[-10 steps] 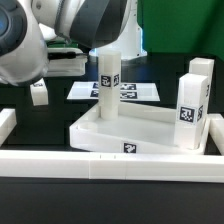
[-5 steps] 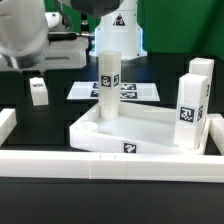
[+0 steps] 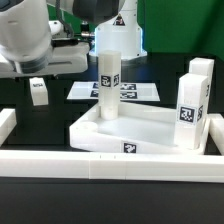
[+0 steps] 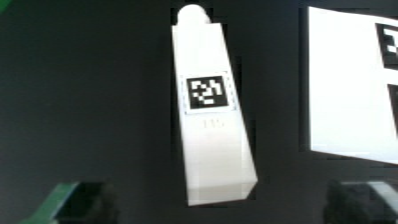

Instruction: Assemble desk

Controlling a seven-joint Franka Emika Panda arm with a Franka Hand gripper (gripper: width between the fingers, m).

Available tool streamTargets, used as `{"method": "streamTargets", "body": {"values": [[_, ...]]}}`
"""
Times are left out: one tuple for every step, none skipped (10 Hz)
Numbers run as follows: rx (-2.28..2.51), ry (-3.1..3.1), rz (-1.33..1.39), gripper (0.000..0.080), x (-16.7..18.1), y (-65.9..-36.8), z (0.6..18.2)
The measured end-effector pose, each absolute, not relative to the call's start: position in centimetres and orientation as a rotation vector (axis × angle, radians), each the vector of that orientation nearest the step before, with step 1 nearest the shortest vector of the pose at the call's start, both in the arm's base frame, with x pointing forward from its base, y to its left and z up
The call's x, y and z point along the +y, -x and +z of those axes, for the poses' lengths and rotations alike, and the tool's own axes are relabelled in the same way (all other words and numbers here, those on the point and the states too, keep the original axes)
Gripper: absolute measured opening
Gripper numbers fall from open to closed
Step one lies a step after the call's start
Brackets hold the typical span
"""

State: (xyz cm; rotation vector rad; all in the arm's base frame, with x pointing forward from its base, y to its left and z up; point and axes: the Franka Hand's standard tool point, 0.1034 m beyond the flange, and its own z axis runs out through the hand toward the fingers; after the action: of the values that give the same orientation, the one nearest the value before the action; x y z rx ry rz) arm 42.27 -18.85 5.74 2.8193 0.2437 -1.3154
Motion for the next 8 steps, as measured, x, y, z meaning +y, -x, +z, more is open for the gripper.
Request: {"method": "streamTargets", "body": {"values": [[0.24, -2.816, -1.323, 0.0634, -19.0, -42.1, 5.5], [0.238, -2.807, -1.329, 0.0647, -19.2, -41.7, 4.7], [0.255, -2.807, -1.292, 0.0647, -19.0, -41.3, 3.5], [0.259, -2.798, -1.31, 0.0648, -18.8, -40.6, 2.6], [0.257, -2.789, -1.327, 0.0648, -18.9, -40.2, 2.1], [0.258, -2.781, -1.341, 0.0648, -18.9, -39.9, 1.7], [0.257, -2.775, -1.355, 0.0648, -18.9, -39.6, 1.3], [0.256, -2.769, -1.369, 0.0648, -18.9, -39.2, 1.0]]}}
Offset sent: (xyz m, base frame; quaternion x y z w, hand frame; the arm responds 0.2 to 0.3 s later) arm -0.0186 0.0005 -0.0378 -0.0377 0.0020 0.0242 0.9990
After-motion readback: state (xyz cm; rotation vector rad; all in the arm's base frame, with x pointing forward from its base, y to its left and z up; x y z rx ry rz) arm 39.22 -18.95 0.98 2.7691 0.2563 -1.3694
